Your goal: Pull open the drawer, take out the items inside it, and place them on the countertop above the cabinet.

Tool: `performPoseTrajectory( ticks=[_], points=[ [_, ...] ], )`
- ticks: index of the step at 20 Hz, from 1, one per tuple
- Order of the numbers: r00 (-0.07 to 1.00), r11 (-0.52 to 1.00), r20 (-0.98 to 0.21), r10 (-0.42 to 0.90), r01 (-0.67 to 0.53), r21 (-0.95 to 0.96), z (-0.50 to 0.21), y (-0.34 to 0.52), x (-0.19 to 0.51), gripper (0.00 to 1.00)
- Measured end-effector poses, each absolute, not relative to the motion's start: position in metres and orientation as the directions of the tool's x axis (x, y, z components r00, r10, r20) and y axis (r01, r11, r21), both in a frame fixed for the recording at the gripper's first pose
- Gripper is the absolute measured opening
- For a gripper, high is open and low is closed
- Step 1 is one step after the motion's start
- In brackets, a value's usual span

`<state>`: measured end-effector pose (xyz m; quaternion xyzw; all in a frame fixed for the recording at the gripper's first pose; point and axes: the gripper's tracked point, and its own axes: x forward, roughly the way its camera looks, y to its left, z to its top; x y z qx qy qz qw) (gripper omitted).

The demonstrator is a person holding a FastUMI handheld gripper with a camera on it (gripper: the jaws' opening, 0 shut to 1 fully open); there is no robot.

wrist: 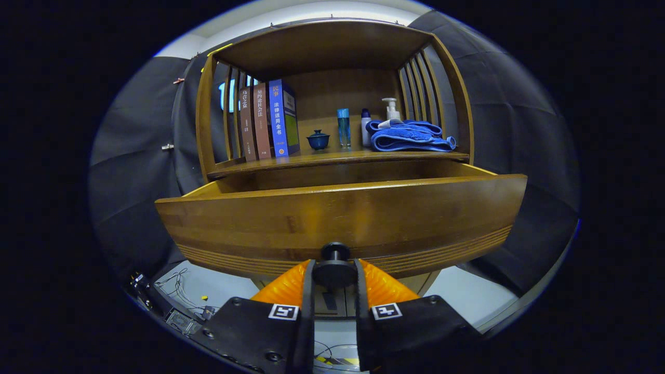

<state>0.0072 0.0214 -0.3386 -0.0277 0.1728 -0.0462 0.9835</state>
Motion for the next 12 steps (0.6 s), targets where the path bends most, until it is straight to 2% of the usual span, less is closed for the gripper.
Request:
performPoseTrajectory(
  ticks=[5, 9, 12],
  points=[
    [0.936, 0.994, -0.338, -0.102, 0.084, -0.065, -0.342, 0.022, 0.007, 0.37],
    [0.937, 0.995, -0.334, -0.1, 0.089, -0.048, -0.337, 0.022, 0.003, 0.47],
    [0.939, 0.995, -0.33, -0.095, 0.085, -0.047, -0.328, 0.025, -0.001, 0.79]
  ],
)
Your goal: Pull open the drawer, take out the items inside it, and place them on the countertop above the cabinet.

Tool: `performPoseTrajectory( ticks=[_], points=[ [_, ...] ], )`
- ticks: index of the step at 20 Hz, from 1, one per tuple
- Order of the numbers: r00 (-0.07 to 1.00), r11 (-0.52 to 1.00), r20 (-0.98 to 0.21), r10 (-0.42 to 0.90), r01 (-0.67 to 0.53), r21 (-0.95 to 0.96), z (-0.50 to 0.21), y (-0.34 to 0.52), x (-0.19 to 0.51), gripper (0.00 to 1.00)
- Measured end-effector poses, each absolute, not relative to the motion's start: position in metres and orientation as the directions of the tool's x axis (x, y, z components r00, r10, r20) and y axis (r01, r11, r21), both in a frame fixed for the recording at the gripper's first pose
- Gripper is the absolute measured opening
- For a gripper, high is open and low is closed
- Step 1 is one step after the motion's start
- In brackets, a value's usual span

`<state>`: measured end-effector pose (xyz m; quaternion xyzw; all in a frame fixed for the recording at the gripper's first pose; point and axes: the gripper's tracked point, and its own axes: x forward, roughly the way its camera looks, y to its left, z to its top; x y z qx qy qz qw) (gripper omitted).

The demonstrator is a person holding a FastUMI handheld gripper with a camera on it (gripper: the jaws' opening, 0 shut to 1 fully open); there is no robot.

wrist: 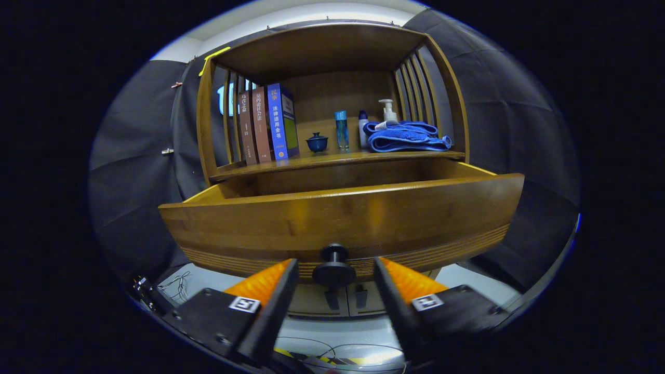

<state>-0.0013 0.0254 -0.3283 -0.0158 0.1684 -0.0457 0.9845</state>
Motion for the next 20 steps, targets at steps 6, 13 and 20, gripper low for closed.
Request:
performPoseTrajectory(
  ticks=[6, 13, 20],
  points=[
    [0.947, 0.996, -0.311, -0.085, 0.072, -0.051, -0.281, 0.025, -0.005, 1.0],
    [0.92, 0.992, -0.371, -0.128, 0.115, -0.057, -0.23, 0.013, 0.019, 1.0],
    [0.799, 0.991, -0.586, -0.133, 0.12, -0.061, -0.242, 0.012, 0.085, 1.0]
  ],
)
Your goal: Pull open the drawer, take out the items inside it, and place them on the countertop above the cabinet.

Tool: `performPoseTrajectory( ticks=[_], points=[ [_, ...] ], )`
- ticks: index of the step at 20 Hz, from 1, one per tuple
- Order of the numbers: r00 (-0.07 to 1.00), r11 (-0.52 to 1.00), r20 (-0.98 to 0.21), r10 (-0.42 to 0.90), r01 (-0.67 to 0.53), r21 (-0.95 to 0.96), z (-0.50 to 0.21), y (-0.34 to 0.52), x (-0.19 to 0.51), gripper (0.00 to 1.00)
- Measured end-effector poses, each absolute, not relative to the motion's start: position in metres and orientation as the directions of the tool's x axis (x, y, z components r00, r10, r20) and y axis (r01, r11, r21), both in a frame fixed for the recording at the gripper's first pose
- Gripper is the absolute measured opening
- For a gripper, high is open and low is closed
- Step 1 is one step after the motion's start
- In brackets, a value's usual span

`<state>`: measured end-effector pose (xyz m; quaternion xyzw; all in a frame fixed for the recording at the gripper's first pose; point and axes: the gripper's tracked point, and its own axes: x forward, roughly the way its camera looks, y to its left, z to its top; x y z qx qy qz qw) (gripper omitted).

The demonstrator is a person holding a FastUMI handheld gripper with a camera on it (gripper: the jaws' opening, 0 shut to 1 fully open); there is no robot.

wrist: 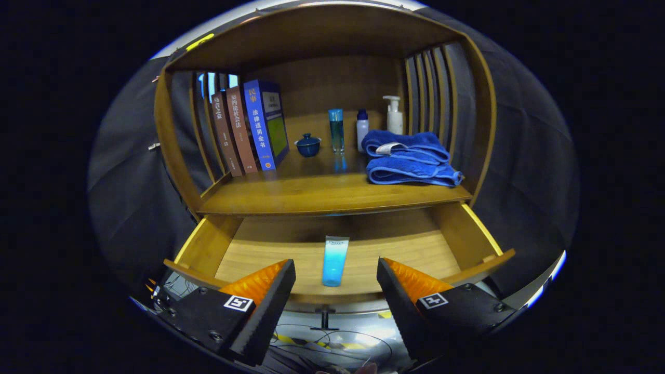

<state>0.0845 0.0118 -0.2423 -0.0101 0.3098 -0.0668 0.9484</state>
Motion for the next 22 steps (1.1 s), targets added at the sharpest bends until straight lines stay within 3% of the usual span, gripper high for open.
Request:
performPoseTrajectory(
  ticks=[5, 11, 15, 22],
  points=[
    [0.587, 0.986, -0.794, -0.158, 0.137, -0.095, -0.3, 0.005, 0.123, 1.0],
    [0.358, 0.982, -0.925, -0.126, 0.176, -0.065, -0.361, -0.006, 0.138, 1.0],
    [0.277, 0.973, -0.954, -0.118, 0.222, -0.056, -0.376, -0.017, 0.146, 0.88],
    [0.255, 0.976, -0.96, -0.114, 0.207, -0.061, -0.379, -0.017, 0.146, 0.83]
  ],
)
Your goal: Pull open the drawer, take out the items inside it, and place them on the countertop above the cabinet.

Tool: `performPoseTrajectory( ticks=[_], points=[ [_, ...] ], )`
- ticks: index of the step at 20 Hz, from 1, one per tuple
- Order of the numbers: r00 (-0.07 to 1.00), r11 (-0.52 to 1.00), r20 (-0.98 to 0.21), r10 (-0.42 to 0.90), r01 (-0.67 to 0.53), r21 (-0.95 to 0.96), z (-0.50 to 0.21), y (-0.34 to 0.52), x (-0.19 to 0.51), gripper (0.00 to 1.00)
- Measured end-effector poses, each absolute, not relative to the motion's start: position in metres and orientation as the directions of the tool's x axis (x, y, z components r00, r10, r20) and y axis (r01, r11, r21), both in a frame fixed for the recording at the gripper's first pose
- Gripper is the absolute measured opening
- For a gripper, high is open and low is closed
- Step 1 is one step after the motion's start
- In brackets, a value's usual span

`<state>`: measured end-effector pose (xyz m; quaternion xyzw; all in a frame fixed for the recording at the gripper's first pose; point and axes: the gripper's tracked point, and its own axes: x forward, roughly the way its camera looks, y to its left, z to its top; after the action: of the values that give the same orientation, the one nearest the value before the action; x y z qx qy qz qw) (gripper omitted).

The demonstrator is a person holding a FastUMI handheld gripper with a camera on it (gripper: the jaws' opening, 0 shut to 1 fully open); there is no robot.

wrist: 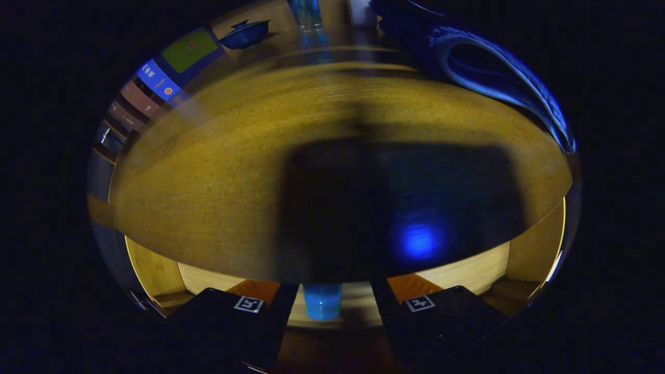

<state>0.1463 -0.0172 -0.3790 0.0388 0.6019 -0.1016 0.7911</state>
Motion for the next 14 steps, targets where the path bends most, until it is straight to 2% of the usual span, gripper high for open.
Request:
performPoseTrajectory(
  ticks=[2, 4, 14],
  points=[
    [0.264, 0.977, -0.957, -0.121, 0.204, -0.068, -0.379, -0.016, 0.145, 0.5],
    [0.269, 0.984, -0.953, -0.136, 0.151, -0.098, -0.378, -0.018, 0.142, 0.42],
    [0.372, 0.99, -0.925, -0.084, 0.138, -0.035, -0.329, 0.0, 0.116, 0.42]
  ],
)
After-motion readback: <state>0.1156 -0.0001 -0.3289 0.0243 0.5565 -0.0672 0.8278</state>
